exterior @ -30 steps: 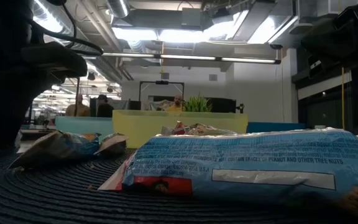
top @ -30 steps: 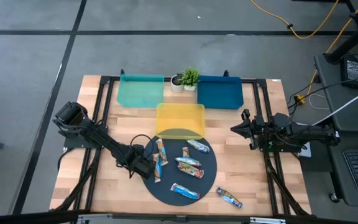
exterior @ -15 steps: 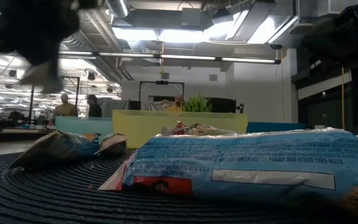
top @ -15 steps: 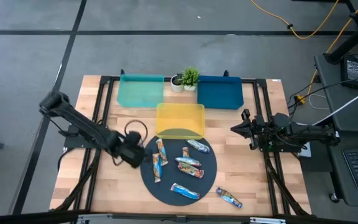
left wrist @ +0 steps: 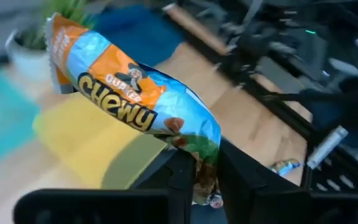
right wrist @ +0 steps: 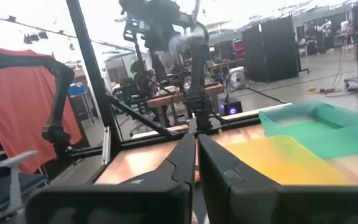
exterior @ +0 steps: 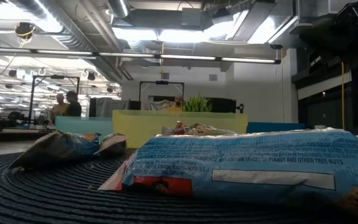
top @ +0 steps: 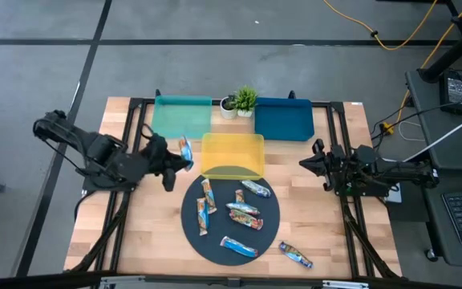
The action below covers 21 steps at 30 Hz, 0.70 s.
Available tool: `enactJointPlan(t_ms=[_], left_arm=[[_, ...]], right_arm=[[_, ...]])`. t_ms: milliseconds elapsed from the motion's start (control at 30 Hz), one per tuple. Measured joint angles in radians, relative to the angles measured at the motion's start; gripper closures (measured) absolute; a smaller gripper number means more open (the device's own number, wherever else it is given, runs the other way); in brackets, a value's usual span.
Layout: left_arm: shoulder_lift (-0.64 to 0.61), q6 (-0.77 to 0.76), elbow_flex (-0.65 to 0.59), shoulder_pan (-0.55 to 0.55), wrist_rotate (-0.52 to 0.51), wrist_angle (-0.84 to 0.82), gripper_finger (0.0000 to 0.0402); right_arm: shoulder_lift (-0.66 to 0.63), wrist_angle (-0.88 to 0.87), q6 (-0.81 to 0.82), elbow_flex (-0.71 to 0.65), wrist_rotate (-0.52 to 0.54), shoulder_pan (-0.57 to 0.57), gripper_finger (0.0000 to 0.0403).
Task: Pick and place Granola Bars by type
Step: Put the yellow granola bar into the blue bin
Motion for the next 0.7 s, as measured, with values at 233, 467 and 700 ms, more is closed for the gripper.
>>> enactJointPlan(t_ms=[233, 467, 700], left_arm=[[0.003, 0.214, 0.009, 0.000, -0.028, 0.078, 0.0353], [0.003, 0.233, 0.009, 0.000, -0.034, 0.078, 0.0352], [0.011, 0.299, 0.009, 0.018, -0.039, 0.082, 0.0352]], right_arm=[[0.000, 0.037, 0.049, 0.000, -0.002, 0.000, 0.0380], [0.000, 0.076, 0.045, 0.000, -0.005, 0.000, 0.0380], [0.034, -0.011, 0.049, 0.062, 0.010, 0.000, 0.0369]])
